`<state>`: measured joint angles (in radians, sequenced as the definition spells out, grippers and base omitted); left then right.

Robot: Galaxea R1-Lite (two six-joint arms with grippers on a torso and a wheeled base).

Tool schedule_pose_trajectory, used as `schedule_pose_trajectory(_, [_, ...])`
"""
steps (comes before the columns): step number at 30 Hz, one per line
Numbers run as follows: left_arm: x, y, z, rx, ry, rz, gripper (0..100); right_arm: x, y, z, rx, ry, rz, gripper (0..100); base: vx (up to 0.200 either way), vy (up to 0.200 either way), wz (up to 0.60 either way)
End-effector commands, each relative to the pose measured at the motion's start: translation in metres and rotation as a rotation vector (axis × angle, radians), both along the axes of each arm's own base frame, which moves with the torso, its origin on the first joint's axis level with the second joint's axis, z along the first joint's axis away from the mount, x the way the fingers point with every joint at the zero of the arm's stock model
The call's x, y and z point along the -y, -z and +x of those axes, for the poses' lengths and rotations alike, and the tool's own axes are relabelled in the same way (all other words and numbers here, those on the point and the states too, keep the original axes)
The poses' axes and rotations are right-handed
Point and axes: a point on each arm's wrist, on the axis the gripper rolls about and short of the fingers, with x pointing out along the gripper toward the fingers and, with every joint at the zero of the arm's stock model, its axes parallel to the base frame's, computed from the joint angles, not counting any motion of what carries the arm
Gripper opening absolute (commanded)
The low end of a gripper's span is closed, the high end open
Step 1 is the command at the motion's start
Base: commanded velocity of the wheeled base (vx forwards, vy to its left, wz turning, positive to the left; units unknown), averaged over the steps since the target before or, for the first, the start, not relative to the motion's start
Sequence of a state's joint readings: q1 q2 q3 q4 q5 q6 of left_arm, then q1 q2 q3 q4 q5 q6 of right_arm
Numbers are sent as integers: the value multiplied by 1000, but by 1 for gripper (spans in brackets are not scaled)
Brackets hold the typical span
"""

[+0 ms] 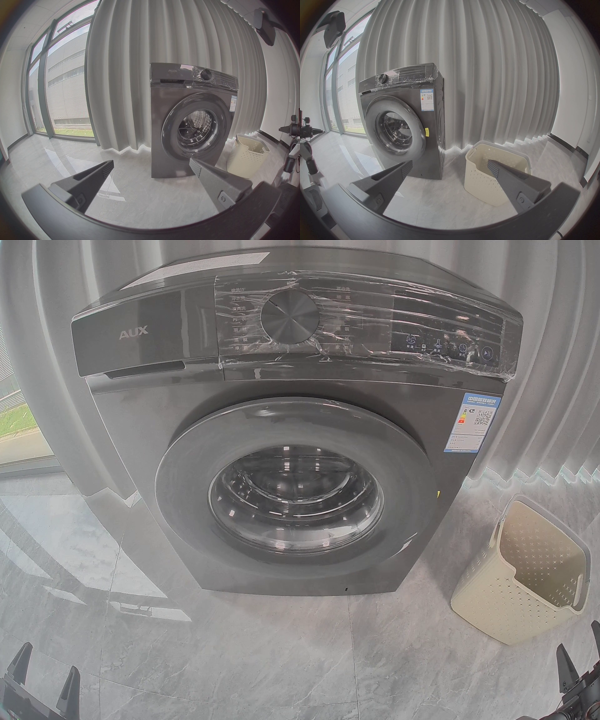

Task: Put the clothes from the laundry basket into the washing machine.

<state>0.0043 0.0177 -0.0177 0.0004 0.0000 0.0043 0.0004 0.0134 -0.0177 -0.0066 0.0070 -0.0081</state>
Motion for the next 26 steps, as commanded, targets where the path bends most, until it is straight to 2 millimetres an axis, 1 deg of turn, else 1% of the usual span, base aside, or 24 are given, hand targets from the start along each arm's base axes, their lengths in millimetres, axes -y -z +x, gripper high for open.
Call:
schedule_pose_trajectory(1, [0, 5, 0, -1, 0, -1, 100, 0, 5, 1, -14, -2, 0, 100, 0, 0, 0])
schedule_pose_trajectory(26, [0, 5, 0, 0, 0, -1, 100, 0, 5, 1, -15, -2, 0, 100, 0, 0, 0])
